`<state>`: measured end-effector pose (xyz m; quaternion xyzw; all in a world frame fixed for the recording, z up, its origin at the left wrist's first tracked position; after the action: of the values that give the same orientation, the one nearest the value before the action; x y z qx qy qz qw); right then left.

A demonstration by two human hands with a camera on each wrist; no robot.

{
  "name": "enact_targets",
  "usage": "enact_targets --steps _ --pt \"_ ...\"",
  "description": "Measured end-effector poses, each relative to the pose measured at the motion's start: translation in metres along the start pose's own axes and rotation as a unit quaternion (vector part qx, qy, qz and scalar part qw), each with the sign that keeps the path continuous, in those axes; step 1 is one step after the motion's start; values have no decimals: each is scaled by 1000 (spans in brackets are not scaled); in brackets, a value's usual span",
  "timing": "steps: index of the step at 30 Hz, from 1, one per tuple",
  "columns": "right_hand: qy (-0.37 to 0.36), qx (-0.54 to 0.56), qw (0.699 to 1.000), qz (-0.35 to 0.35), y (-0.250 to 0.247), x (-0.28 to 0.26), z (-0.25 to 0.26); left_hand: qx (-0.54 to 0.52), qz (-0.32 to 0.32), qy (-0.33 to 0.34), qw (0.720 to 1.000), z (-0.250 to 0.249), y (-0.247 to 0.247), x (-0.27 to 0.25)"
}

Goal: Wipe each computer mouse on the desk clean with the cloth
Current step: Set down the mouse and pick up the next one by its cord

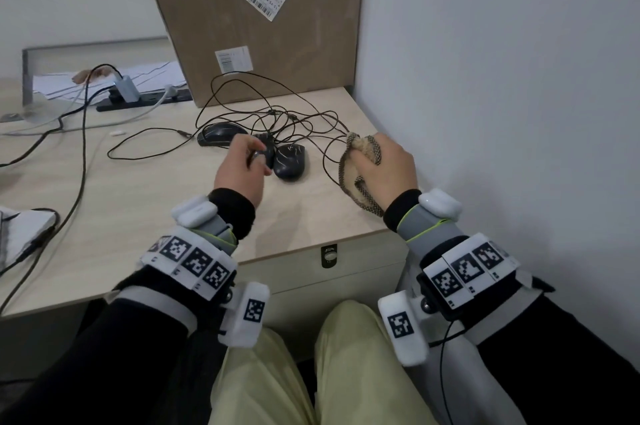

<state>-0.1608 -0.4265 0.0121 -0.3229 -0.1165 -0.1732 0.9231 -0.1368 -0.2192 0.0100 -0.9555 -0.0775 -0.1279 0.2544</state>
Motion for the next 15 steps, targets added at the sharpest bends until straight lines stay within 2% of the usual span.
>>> enact_targets --steps 3,8,11,15 --pt "-28 -15 999 30 8 -5 6 26 78 42 996 -13 12 -8" --pt "-97 -43 987 123 18 -18 17 -76 128 -34 988 -24 24 -12" --pt "-127 -72 974 172 23 -24 19 -156 164 -72 971 -27 28 -12" --pt "-118 -126 967 187 26 -29 17 -219 178 -107 953 -29 27 -9"
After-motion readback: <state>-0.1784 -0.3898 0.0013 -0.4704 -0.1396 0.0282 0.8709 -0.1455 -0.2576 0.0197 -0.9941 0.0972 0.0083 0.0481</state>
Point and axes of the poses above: each hand's wrist, its own x-axis towards the middle knuckle, its own y-axis out of the palm, z = x × y, the point moved 1 cm from there along x, towards the middle knuckle, and after that the axes turned 3 degrees about z, right-handed, at the moved point
